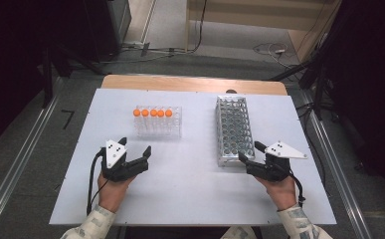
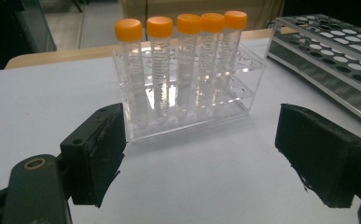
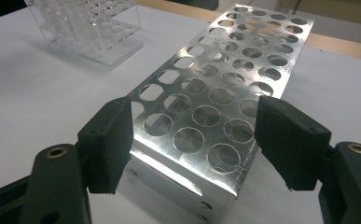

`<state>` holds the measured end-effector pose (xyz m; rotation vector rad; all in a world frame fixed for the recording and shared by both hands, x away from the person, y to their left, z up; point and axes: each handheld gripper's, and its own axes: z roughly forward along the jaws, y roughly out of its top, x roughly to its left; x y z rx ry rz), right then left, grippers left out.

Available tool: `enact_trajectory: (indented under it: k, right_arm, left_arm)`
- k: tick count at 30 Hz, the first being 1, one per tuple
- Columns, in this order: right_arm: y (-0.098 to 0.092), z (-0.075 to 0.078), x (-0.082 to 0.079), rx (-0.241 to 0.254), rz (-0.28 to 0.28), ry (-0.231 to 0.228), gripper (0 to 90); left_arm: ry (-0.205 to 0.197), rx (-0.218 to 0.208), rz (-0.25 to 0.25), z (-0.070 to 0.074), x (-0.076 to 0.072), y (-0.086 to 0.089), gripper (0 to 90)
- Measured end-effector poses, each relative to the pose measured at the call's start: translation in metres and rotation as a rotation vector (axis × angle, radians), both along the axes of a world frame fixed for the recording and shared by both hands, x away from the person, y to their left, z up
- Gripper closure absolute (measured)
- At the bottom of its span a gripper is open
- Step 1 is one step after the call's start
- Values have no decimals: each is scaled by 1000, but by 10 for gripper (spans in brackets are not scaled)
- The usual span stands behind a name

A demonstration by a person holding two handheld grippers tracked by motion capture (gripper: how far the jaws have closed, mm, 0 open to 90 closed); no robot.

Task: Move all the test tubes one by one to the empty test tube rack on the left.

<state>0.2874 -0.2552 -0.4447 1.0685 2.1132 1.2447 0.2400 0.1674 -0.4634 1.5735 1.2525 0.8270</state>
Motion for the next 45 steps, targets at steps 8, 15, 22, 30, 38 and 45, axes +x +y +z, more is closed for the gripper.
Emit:
enact_trajectory:
  k: [8,15,22,30,38,45]
  right_arm:
    - [-11,-1,-2,-9,-20,-1,265]
    - [-22,-3,-4,-13,-41,-7,264]
    - [-38,-8,-5,-19,-72,-3,254]
    - [-51,-12,-7,-25,-103,4,251]
    - [-66,-14,-10,-25,-137,2,251]
    - [-76,-16,-11,-26,-167,3,251]
  left_arm:
    - [7,-3,15,-2,-3,7,171]
    - [14,0,26,-3,-3,12,171]
    - [31,6,45,-8,-7,22,158]
    - [45,11,77,-11,-11,34,151]
    - [49,13,100,-13,-15,42,151]
    - [53,10,115,-15,-18,49,151]
